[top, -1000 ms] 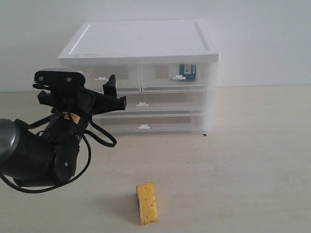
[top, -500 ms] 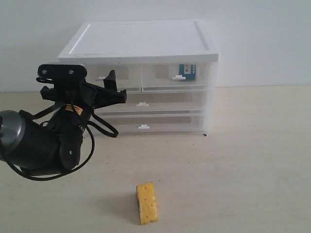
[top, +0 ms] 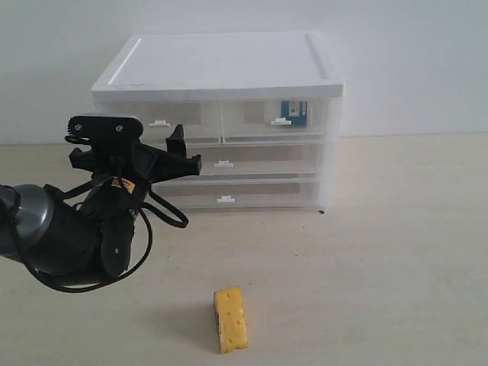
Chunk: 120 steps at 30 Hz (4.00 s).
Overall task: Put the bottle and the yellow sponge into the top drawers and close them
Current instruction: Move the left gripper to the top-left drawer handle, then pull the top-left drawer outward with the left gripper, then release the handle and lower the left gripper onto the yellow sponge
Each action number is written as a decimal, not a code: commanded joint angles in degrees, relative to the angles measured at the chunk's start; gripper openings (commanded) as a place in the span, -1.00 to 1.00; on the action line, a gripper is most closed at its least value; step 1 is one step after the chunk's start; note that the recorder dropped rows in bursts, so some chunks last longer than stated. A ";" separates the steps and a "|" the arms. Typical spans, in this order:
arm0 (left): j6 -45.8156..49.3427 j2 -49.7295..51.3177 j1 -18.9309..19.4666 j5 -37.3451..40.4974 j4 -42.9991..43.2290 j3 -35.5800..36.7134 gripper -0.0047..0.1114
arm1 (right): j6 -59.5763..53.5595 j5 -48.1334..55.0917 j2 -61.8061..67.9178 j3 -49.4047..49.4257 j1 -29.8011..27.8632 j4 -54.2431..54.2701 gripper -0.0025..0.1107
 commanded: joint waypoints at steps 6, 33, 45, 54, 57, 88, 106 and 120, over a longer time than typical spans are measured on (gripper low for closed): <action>-0.46 -0.83 -1.94 -2.95 -0.71 -0.37 0.25 | 0.00 -0.48 -0.35 0.21 -0.16 0.02 -0.93; -0.23 -4.66 -3.72 -2.95 -3.29 5.34 -0.84 | -0.43 -0.48 -0.35 0.21 -0.16 0.02 -0.93; -0.23 -11.76 -8.84 -2.95 -8.22 12.81 -0.84 | -0.43 -0.48 -0.35 0.21 -0.16 0.02 -0.93; 1.27 -14.03 -14.80 -2.95 -14.15 16.83 -0.84 | -0.30 -0.48 -0.35 0.21 -0.16 0.02 -0.93; 3.70 -15.15 -16.23 -2.95 -16.10 17.70 -0.84 | 0.00 -0.48 -0.35 0.21 -0.16 0.13 -0.93; 4.03 -17.26 -17.05 7.67 -15.21 20.08 0.34 | 0.00 -0.49 -0.35 0.21 -0.16 0.11 -0.93; 26.30 -36.52 -17.05 46.58 -20.30 21.57 0.19 | 0.00 -0.49 -0.35 0.21 -0.16 0.11 -0.93; 37.08 -35.10 -16.95 82.60 -26.41 9.96 0.12 | 0.00 -0.49 -0.35 0.21 -0.16 0.11 -0.93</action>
